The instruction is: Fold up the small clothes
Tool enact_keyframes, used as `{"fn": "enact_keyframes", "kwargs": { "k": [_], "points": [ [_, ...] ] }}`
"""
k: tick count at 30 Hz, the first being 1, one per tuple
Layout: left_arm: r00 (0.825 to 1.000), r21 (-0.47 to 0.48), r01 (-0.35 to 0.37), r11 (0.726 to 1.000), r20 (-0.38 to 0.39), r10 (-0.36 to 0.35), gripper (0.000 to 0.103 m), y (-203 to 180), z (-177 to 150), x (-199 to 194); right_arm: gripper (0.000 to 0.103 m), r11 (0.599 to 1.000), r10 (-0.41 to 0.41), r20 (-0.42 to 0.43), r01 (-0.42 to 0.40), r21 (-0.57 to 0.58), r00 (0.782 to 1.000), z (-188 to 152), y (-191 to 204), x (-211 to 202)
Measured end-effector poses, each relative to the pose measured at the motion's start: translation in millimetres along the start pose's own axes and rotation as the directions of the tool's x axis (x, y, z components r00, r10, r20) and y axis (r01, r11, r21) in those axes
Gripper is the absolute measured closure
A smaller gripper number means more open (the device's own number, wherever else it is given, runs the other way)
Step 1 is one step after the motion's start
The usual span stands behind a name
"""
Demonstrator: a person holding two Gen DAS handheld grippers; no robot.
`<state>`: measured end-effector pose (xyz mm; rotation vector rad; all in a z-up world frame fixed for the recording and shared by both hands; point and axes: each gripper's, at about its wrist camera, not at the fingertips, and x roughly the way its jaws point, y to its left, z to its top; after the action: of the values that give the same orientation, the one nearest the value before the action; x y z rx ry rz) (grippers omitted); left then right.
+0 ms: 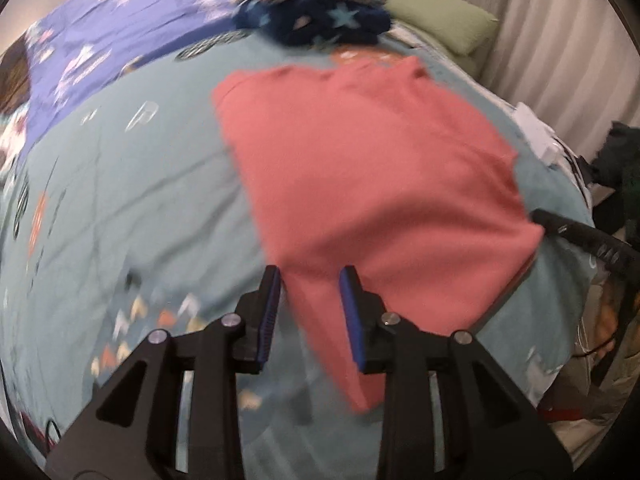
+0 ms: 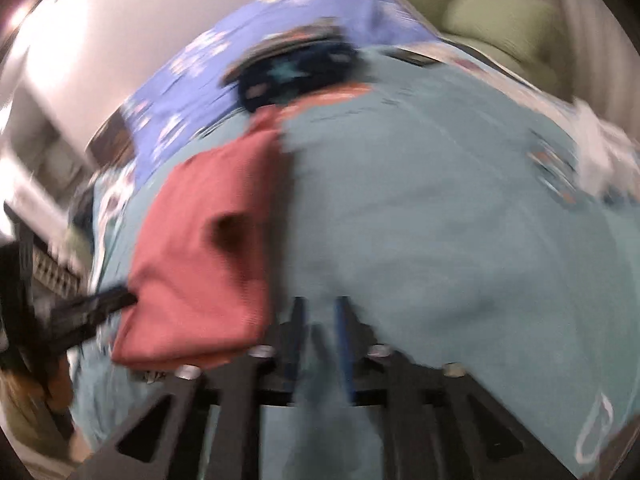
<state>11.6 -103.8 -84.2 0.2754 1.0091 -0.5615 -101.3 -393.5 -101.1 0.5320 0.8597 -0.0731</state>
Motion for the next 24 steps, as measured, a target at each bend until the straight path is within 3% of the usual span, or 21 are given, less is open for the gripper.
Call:
{"fn": "enact_keyframes", "kwargs": {
  "k": [4, 7, 11, 15, 19, 24],
  "points": [
    [1.0, -0.051, 0.011, 0.999, 0.005, -0.011, 0.07, 12.4, -12.3, -10.6, 0.091, 0.998, 0.067, 0.023, -0.066, -0.014, 0.998, 3.5, 0.2, -16.2],
    [0.999, -0.009, 0.026, 1.0, 0.027, -0.025, 0.068, 8.3, -23.0, -28.5, 0.089, 0.991, 0.101, 0.01, -0.1, -0.086, 0.995, 5.9, 17.7, -16.6],
    [0.993, 0.055, 0.106, 0.993, 0.045, -0.109, 0.058, -6.3, -45.0, -46.5, 0.078, 0.981, 0.108, -0.011, -0.109, -0.159, 0.994, 2.4, 36.9, -8.9],
    [0.998, 0.099, 0.046, 0.994, 0.026, -0.049, 0.058, -19.0, -54.5, -33.8, 0.077, 0.984, 0.118, -0.032, -0.121, -0.129, 0.993, 1.0, 37.6, -2.5],
    [0.999, 0.066, 0.013, 0.998, 0.035, -0.015, 0.06, -15.9, -51.0, -24.4, 0.076, 0.986, 0.118, -0.032, -0.12, -0.112, 0.993, 1.1, 38.5, -4.7],
    [0.999, 0.083, 0.037, 0.996, 0.031, -0.04, 0.062, -24.4, -53.8, -23.2, 0.07, 0.987, 0.105, -0.027, -0.108, -0.122, 0.994, 2.5, 41.8, -6.7]
  ]
}}
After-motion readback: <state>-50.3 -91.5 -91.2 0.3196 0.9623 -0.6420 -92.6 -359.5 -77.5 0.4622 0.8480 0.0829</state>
